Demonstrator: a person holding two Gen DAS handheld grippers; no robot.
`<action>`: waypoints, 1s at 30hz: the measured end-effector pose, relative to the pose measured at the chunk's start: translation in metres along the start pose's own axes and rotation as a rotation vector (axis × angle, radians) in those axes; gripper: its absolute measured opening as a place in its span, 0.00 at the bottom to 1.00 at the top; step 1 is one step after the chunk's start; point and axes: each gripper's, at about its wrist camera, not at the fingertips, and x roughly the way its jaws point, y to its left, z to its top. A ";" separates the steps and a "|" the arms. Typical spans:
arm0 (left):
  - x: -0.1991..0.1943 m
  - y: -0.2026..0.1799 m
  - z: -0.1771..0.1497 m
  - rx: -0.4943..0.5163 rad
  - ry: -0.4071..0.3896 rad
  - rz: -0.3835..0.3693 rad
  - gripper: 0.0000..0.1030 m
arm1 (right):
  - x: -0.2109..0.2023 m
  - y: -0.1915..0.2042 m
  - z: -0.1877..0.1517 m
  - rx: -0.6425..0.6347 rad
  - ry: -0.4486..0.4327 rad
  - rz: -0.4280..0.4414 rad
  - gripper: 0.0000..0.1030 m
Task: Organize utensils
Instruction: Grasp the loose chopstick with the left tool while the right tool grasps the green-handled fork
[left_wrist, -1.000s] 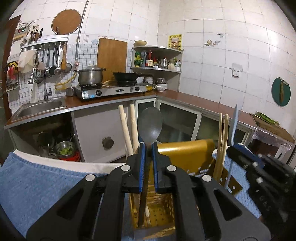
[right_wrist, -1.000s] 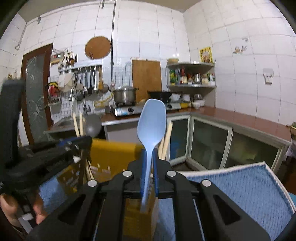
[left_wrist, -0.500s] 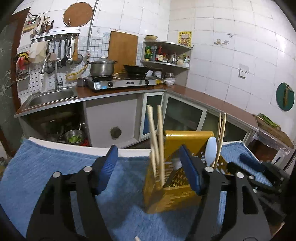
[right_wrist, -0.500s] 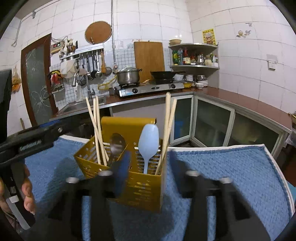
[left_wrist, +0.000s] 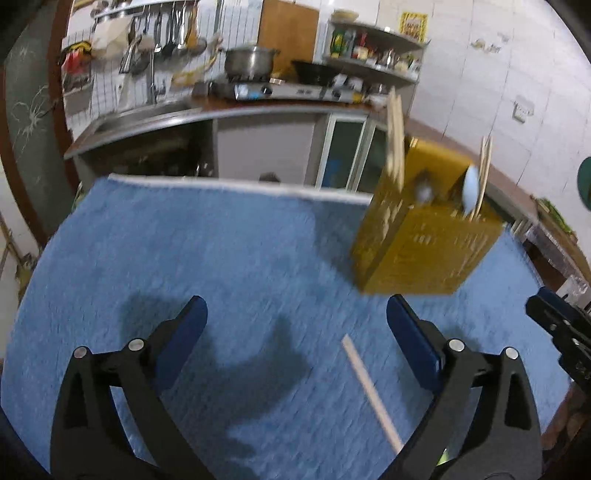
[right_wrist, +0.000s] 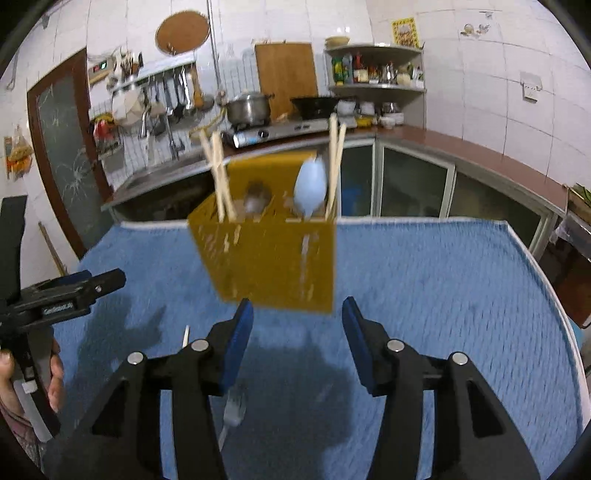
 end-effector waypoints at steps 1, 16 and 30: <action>0.001 0.003 -0.006 -0.001 0.010 0.004 0.92 | -0.001 0.005 -0.007 -0.001 0.011 -0.003 0.49; 0.009 0.023 -0.067 0.038 0.165 0.033 0.92 | 0.032 0.061 -0.086 -0.016 0.292 -0.003 0.37; 0.012 -0.001 -0.065 0.076 0.198 0.010 0.76 | 0.069 0.042 -0.070 0.064 0.346 -0.003 0.06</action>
